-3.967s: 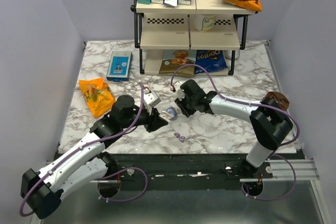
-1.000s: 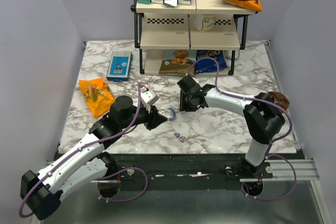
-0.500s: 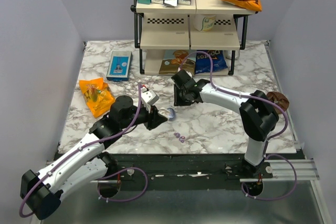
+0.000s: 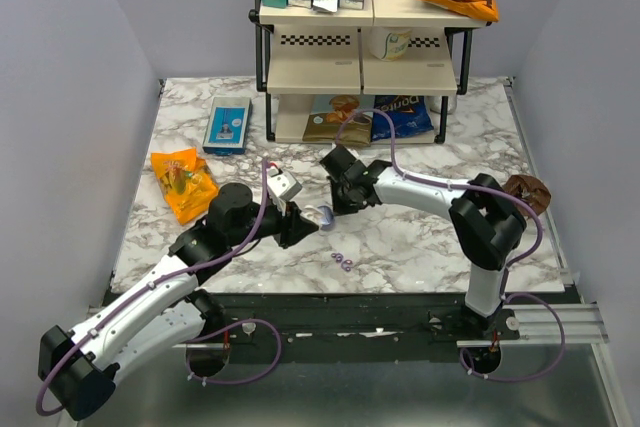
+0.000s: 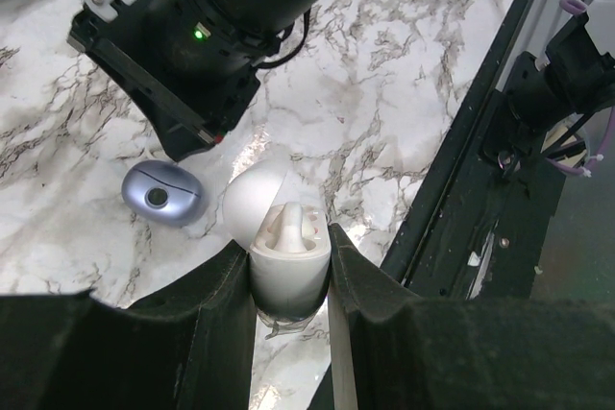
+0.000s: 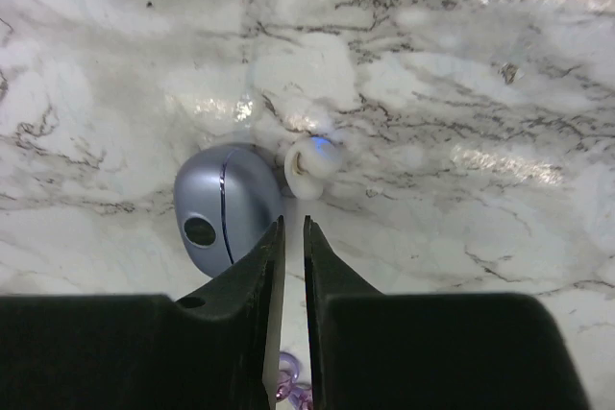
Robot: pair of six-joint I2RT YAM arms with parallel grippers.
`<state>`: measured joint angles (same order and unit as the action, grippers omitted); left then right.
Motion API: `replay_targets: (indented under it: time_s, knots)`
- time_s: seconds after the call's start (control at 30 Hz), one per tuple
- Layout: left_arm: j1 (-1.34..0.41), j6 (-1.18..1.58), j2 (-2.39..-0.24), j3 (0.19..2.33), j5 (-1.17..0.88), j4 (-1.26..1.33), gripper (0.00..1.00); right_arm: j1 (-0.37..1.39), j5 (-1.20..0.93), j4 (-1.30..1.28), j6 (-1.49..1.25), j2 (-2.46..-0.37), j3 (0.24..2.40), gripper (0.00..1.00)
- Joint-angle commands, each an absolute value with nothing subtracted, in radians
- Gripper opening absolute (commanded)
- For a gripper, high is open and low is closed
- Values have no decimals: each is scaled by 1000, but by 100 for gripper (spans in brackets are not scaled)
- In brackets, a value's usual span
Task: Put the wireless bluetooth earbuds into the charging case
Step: Pick up the earbud from the center of the board.
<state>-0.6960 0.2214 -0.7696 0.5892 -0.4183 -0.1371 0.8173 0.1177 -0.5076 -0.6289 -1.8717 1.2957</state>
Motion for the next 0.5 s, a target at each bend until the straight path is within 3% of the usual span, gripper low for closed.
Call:
replay_targets:
  time_s: [0.0,0.17,0.47]
  knots:
    - [-700,221,-752,578,-391,-132,0,838,118,-509,-649,-1827,1240,18]
    - [-701,224,-752,578,-394,-129,0,839,111,-495,-637,-1832,1219,15]
    - [-700,224,-753,575,-397,-126,0,848,54,-477,-583,-1894,1310,19]
